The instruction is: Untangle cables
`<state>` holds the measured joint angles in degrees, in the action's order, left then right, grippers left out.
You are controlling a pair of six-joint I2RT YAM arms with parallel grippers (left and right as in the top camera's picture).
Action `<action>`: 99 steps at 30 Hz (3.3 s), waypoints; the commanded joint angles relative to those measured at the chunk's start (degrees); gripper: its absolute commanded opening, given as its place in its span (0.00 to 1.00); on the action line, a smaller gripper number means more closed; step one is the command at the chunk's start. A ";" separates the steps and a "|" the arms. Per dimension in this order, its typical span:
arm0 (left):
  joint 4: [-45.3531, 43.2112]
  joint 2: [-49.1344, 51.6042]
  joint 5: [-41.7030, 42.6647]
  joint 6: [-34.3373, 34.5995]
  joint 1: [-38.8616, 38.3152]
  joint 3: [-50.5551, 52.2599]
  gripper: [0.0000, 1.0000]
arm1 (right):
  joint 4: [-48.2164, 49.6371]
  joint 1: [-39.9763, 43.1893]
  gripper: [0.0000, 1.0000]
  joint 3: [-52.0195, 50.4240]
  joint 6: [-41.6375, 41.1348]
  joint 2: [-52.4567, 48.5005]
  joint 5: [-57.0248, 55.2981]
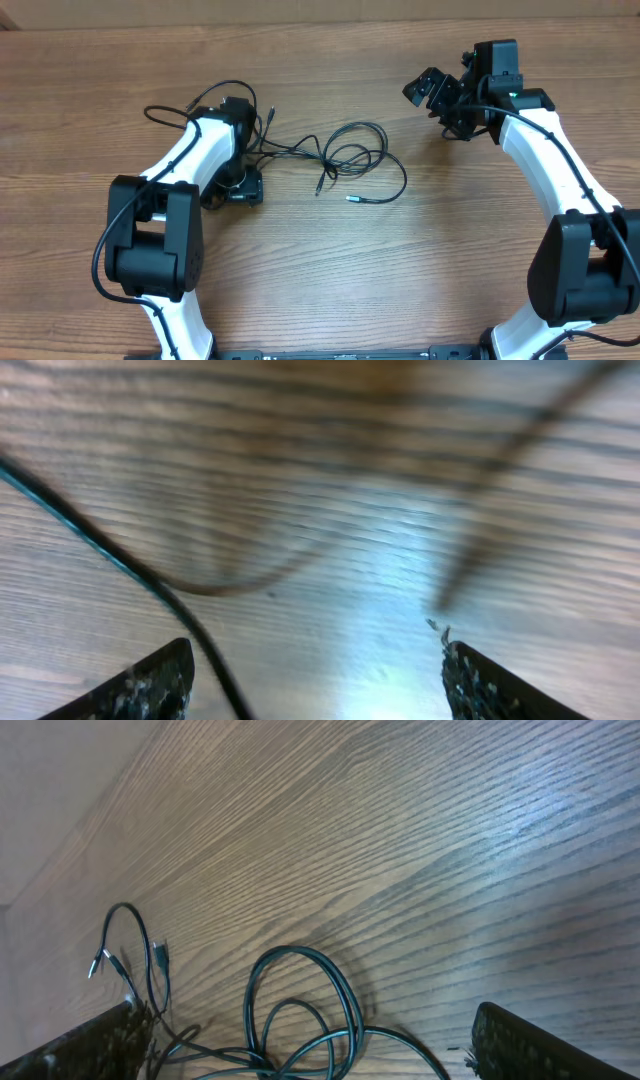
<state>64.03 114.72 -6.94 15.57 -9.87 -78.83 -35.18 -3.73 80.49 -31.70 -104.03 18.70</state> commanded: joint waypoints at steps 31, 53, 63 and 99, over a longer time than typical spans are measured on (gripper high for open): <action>0.02 14.60 18.58 -0.57 -15.76 -26.32 0.69 | 0.35 0.11 1.00 0.57 0.28 -0.09 0.24; -4.68 14.97 6.08 2.43 -15.72 -18.78 0.17 | 0.35 0.11 1.00 0.57 0.28 -0.09 0.24; 1.99 14.97 -2.69 0.70 -10.34 -7.43 0.04 | 0.35 0.11 1.00 0.57 0.28 -0.09 0.24; -10.36 9.03 18.38 0.02 -16.81 -11.28 0.37 | 0.35 0.11 1.00 0.57 0.28 -0.09 0.24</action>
<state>53.82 120.03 12.43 16.08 -25.56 -90.11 -35.18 -3.75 80.49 -31.73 -104.05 18.70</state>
